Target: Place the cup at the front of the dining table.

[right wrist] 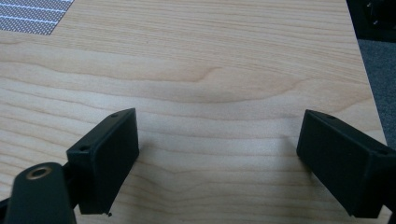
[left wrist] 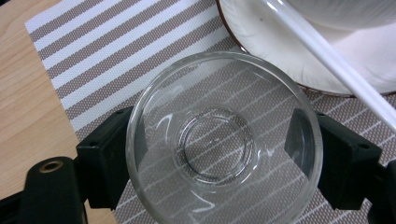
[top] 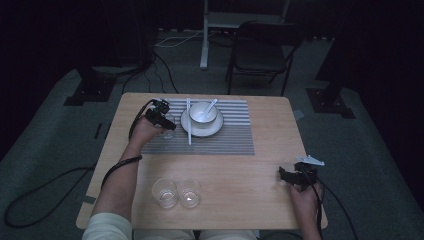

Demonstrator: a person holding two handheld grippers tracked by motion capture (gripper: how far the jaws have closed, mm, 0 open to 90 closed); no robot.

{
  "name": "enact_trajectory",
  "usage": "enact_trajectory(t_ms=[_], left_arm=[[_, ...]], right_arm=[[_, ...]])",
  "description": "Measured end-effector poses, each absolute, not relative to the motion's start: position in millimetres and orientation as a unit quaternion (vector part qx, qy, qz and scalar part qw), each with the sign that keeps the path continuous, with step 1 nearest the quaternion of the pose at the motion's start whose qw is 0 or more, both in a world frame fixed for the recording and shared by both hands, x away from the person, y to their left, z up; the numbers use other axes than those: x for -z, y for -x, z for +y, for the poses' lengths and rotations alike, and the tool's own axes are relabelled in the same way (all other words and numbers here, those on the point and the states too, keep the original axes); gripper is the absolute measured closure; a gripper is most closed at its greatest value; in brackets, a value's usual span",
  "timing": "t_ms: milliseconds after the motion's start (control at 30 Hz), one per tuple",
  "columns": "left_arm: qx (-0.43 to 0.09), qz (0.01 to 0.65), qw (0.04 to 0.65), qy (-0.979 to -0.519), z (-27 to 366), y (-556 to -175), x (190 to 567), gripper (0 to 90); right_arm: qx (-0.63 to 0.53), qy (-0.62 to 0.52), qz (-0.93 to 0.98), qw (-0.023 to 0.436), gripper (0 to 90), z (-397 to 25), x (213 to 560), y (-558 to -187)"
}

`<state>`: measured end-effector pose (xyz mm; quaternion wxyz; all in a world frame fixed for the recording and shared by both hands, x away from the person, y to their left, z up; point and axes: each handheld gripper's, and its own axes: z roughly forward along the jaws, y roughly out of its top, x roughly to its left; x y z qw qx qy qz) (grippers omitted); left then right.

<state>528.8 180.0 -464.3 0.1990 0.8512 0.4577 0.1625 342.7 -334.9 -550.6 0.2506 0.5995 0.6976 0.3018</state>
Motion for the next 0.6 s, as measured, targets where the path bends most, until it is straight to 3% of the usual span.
enact_trajectory(t_ms=[400,467,567,600], left_arm=[[-0.144,0.480,0.214,-0.838,187.1,-529.0,466.4,17.5],[-0.130,0.480,0.219,-0.839,186.0,-529.3,465.8,8.4],[-0.123,0.484,0.219,-0.838,184.5,-528.7,467.1,6.2],[-0.129,0.484,0.214,-0.839,184.2,-528.0,468.4,0.0]], right_arm=[[-0.302,-0.599,0.698,0.251,12.2,-335.1,550.6,-342.2],[-0.302,-0.599,0.698,0.251,12.2,-335.1,550.6,-342.2],[-0.302,-0.599,0.698,0.251,12.2,-335.1,550.6,-342.2],[-0.302,-0.599,0.698,0.251,12.2,-335.1,550.6,-342.2]])
